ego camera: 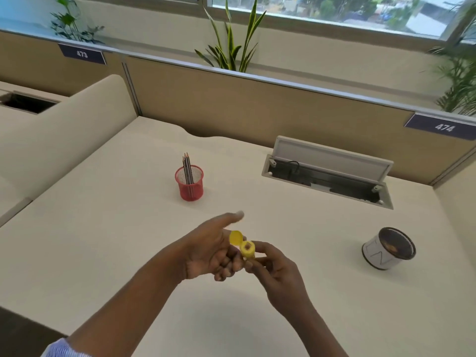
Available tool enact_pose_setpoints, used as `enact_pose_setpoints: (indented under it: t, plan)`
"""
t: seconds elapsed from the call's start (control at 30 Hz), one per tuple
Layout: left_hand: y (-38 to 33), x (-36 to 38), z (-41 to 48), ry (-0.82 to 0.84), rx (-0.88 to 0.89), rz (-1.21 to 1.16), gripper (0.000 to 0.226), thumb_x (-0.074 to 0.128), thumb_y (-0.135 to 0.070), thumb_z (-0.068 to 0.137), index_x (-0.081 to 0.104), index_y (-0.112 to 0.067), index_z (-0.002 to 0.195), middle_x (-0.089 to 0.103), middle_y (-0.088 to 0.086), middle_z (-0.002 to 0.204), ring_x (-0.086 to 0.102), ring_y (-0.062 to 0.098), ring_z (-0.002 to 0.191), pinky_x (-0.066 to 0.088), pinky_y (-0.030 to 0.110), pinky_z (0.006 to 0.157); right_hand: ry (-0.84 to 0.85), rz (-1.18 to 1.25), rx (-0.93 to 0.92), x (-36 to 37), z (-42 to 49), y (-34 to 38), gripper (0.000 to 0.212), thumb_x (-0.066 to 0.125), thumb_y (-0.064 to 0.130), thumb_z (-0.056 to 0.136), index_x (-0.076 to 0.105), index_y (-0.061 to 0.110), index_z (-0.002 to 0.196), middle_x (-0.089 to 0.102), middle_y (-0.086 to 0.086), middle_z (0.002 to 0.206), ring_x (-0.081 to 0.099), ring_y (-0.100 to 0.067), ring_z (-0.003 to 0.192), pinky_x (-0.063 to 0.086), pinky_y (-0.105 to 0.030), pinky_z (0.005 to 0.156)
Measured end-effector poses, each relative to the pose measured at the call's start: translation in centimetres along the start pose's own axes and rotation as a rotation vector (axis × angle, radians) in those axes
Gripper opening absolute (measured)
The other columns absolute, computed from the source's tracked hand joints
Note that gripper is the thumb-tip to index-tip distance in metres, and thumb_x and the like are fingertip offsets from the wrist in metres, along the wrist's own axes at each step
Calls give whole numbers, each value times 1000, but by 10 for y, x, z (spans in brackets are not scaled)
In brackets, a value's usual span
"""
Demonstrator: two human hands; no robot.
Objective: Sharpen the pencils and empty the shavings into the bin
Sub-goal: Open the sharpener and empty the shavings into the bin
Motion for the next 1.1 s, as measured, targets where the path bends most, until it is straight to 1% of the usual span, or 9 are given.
enact_pose_setpoints:
  t: [0.1,0.2,0.33,0.43,0.5,0.6,0.8,0.9,1.1]
  plan:
    - [2,0,1,10,72,-165,71,36,-63,101,62,-2,127,59,16,69,50,23,49,37,27,47,1,99,25,0,-1,-1,24,65,20,97,73,35,114,79,1,99,77,-21,88,62,-32,83]
    - [11,5,4,-7,141,-208,68,37,-60,101,61,-10,141,56,11,67,49,19,49,37,27,47,-8,161,32,1,-1,3,25,60,24,97,73,32,117,76,-5,97,75,-23,83,60,-32,74]
    - [16,11,3,-39,156,-197,68,44,-64,98,66,-12,135,51,6,64,45,17,50,34,27,47,2,147,31,2,-4,2,28,58,25,98,72,31,121,75,-4,93,71,-22,80,57,-31,67]
    - [16,12,0,-64,137,-130,62,54,-68,93,79,-12,84,53,4,63,45,16,49,36,27,49,8,89,5,2,-6,4,29,57,27,99,70,40,121,74,5,90,69,-15,77,56,-28,64]
    - [16,11,-1,-85,127,-96,57,57,-64,93,72,-15,69,53,4,63,45,15,49,37,26,49,9,53,-10,4,-7,7,32,57,28,99,67,46,123,74,9,89,68,-12,75,55,-26,62]
    - [14,10,-2,-111,128,-95,51,56,-57,97,72,-13,76,53,5,63,45,16,48,37,26,47,2,20,-23,5,-9,8,34,56,28,100,64,48,127,74,10,87,69,-11,73,55,-25,60]
    - [9,12,-4,-170,154,-41,52,51,-50,100,76,-21,65,53,3,59,44,15,46,37,25,46,-12,-16,-40,2,-11,11,35,56,25,101,64,33,134,72,12,87,68,-13,68,54,-25,55]
    - [7,13,-3,-197,173,-31,45,49,-47,101,74,-17,78,51,3,58,43,15,46,36,25,46,-28,-24,-50,0,-11,13,35,57,23,101,64,32,134,71,14,87,67,-12,67,53,-24,55]
    - [6,17,0,-248,234,-32,36,50,-45,98,67,-13,97,43,-1,58,35,14,49,33,25,47,-57,-59,-84,-3,-10,20,39,57,25,98,64,51,126,70,14,89,67,-13,66,54,-25,55]
Point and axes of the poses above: each hand's wrist, its own z-axis towards the middle knuckle, its own x-axis out of the palm, y = z × x, the point moved 8 cm from there along z, towards the middle knuckle
